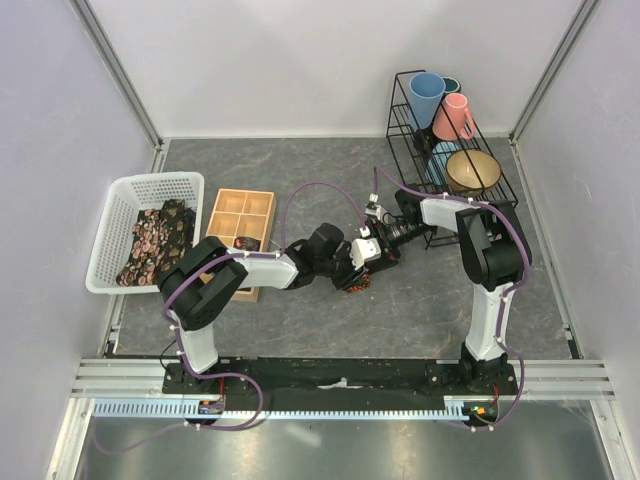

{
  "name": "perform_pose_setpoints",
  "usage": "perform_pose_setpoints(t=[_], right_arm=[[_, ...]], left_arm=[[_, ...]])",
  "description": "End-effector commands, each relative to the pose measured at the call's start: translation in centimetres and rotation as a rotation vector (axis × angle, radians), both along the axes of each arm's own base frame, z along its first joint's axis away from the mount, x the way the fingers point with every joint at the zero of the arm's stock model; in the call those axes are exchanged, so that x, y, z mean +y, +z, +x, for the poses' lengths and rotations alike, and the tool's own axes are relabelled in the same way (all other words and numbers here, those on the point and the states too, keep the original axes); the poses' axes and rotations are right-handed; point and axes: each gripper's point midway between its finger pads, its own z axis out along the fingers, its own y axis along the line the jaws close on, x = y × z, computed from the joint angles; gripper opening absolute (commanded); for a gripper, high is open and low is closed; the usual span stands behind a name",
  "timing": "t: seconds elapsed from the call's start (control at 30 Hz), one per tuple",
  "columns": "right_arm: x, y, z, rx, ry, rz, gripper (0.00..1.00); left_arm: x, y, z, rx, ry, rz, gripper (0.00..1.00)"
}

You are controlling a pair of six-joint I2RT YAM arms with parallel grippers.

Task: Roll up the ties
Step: Pick up the tie at the center of the board.

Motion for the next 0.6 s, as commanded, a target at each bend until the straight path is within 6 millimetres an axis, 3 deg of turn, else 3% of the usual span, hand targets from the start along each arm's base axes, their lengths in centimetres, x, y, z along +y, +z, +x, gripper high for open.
perform_pose_setpoints(t=[0.0, 0.03, 0.13, 0.17, 0.23, 0.4, 0.57], right_arm=[[-0.3, 0.4, 0.5, -0.003, -0.012, 0.059, 0.67], [-0.3, 0.2, 0.6, -0.004, -0.013, 0.051, 0.60], [-0.6, -0.8, 0.8, -0.019, -0.013, 0.000, 0.60], [-0.8, -1.1, 1.0, -0.032, -0.013, -0.019, 0.63], [-1.4, -2.3, 1.4, -0.052, -0.025, -0.091, 0.78], [-1.9, -3.9, 1.3, -0.023, -0.033, -0.144, 0.81], [-1.3, -4.0, 0.7, 0.026, -0.027, -0.090, 0.63]], left_arm=[[4.8, -7.1, -4.2, 0.199, 0.016, 0.242, 0.02], [4.8, -7.1, -4.2, 0.199, 0.016, 0.242, 0.02], [4.7, -7.0, -4.2, 0.199, 0.017, 0.241, 0.02], [4.7, -7.0, -4.2, 0.199, 0.017, 0.241, 0.02], [4.6, -6.9, -4.2, 0.202, 0.019, 0.238, 0.02], [4.6, -6.8, -4.1, 0.202, 0.016, 0.239, 0.02], [4.5, -6.9, -4.2, 0.204, 0.012, 0.242, 0.02]])
